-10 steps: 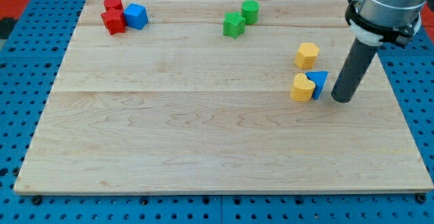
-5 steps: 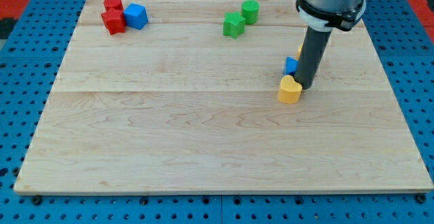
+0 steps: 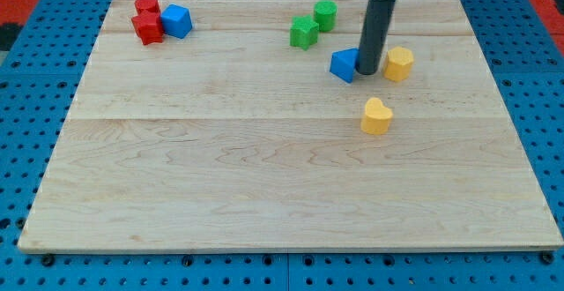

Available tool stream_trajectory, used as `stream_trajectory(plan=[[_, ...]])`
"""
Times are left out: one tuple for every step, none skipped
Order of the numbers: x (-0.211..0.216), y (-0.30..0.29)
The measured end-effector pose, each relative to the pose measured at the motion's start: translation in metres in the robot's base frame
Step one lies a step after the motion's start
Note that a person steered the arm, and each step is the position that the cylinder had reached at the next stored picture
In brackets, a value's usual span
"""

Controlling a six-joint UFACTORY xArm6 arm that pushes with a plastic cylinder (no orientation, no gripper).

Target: Move the blue triangle towards the group of blocks

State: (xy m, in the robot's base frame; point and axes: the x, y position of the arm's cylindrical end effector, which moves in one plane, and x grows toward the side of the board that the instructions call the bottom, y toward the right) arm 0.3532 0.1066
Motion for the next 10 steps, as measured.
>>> stream_trajectory(plan=[[-0.013,-0.026],[-0.02,-0.044],[-0.028,-0.047],[-0.03,-0.066],[-0.03,-0.097],[-0.03,-0.132],[-0.025,-0.163],[0.0,-0.184],[0.015,-0.21],[0.017,-0.24]])
